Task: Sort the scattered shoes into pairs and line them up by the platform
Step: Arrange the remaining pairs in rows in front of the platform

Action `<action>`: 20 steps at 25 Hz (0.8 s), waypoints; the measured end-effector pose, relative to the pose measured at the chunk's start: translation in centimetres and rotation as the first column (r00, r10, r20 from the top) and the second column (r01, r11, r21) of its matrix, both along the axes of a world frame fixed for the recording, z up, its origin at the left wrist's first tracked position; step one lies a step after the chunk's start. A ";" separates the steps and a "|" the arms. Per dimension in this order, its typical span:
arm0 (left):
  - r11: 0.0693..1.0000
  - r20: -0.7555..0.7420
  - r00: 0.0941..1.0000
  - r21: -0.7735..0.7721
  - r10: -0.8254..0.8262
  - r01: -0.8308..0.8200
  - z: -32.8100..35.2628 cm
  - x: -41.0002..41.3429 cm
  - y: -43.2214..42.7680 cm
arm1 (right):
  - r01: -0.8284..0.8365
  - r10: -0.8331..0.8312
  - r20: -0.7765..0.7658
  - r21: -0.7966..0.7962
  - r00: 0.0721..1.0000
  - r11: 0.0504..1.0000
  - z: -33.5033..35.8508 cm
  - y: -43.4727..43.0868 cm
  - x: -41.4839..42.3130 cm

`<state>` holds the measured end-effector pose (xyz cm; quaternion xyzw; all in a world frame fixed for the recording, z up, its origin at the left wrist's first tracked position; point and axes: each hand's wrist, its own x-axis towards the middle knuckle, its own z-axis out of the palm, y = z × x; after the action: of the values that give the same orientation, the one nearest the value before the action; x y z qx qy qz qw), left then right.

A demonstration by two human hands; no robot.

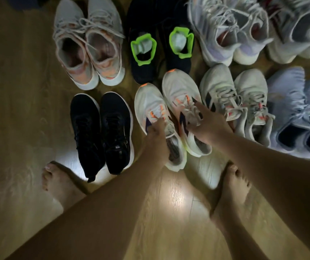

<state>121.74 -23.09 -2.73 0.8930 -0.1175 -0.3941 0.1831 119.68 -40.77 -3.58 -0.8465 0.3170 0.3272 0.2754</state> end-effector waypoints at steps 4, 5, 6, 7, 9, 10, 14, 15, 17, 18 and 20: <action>0.998 0.083 0.996 0.064 -0.033 0.027 0.5 0.3 2.2 | 0.091 -0.091 0.018 -0.041 0.996 0.995 0.4 2.2 -2.1; 0.996 0.075 0.997 0.084 -0.021 0.015 0.5 0.3 2.5 | 0.113 -0.113 0.008 -0.029 0.994 0.993 0.5 2.8 -2.4; 0.996 0.063 0.998 0.086 -0.004 -0.002 0.6 0.3 2.7 | 0.130 -0.130 0.000 -0.014 0.991 0.991 0.5 3.2 -2.5; 0.997 0.049 0.999 0.071 0.012 -0.016 0.6 0.2 2.8 | 0.138 -0.138 -0.005 -0.006 0.990 0.990 0.5 3.3 -2.5; 0.999 0.024 0.999 0.021 0.036 -0.037 0.7 -0.1 3.0 | 0.131 -0.131 0.004 -0.010 0.991 0.991 0.7 3.3 -2.5; 0.998 0.026 0.998 -0.003 0.059 -0.059 0.7 -0.3 3.1 | 0.123 -0.122 0.024 -0.018 0.992 0.992 0.9 3.2 -2.4; 0.977 0.165 0.965 -0.101 0.203 -0.188 0.5 -0.3 3.3 | 0.090 -0.086 0.092 -0.039 0.992 0.995 1.2 2.9 -1.8; 0.971 0.171 0.959 -0.123 0.226 -0.206 0.4 -0.2 3.2 | 0.106 -0.104 0.073 -0.018 0.992 0.994 1.2 2.8 -1.8; 0.969 0.115 0.968 -0.133 0.225 -0.210 0.4 -0.3 2.9 | 0.150 -0.151 0.044 0.032 0.988 0.988 1.4 2.4 -2.2; 0.973 0.089 0.972 -0.094 0.218 -0.209 0.5 -0.4 2.6 | 0.172 -0.174 0.070 0.035 0.982 0.984 1.5 1.8 -2.6; 0.984 0.203 0.967 0.058 0.151 -0.166 1.1 -0.3 1.4 | 0.259 -0.251 0.221 -0.007 0.942 0.966 2.1 -0.1 -3.3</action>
<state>121.40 -21.71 -1.66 0.9404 -0.0487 -0.2916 0.1680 116.35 -40.86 -1.48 -0.8340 0.3977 0.1881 0.3331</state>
